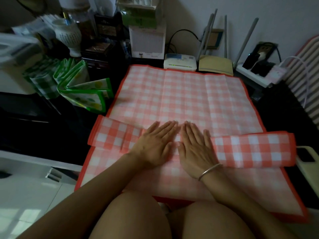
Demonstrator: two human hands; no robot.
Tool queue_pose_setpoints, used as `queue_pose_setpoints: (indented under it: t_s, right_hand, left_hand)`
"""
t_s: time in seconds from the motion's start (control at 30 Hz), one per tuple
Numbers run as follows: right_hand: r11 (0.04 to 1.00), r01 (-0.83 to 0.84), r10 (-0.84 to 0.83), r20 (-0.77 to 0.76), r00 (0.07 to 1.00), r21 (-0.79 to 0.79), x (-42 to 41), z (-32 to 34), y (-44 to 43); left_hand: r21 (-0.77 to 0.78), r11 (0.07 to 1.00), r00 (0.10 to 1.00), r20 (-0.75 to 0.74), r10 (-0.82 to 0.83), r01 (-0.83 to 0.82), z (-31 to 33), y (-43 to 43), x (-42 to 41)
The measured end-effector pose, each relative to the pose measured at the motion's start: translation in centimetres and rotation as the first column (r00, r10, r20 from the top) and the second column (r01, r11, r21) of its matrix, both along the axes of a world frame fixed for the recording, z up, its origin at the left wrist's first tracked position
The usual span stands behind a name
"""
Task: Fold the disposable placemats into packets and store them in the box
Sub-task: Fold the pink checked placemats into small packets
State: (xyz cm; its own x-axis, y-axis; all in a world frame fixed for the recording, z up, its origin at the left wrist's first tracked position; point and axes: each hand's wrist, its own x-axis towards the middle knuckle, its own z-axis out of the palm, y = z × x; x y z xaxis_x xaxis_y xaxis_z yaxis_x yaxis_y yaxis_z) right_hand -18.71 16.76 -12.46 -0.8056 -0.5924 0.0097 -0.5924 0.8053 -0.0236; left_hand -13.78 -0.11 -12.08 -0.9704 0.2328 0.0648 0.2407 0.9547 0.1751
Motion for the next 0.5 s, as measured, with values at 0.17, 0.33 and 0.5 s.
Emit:
queue_pose_setpoints:
  t_s: [0.17, 0.33, 0.5]
  right_hand:
    - [0.999, 0.004, -0.005, 0.036, 0.999, 0.033, 0.0, 0.2, 0.1]
    - [0.998, 0.0, -0.003, 0.04, 0.999, 0.063, 0.0, 0.1, 0.1]
    - [0.998, 0.004, -0.007, 0.038, 0.999, 0.066, 0.0, 0.1, -0.1]
  left_hand:
    - [-0.108, 0.983, 0.989, -0.036, 0.145, -0.148, 0.0, -7.0, 2.3]
    - [-0.178, 0.945, 0.958, 0.034, 0.283, -0.273, 0.2, -12.0, 4.6]
    - [-0.355, 0.904, 0.97, -0.127, 0.207, -0.239, 1.9, -9.8, 4.6]
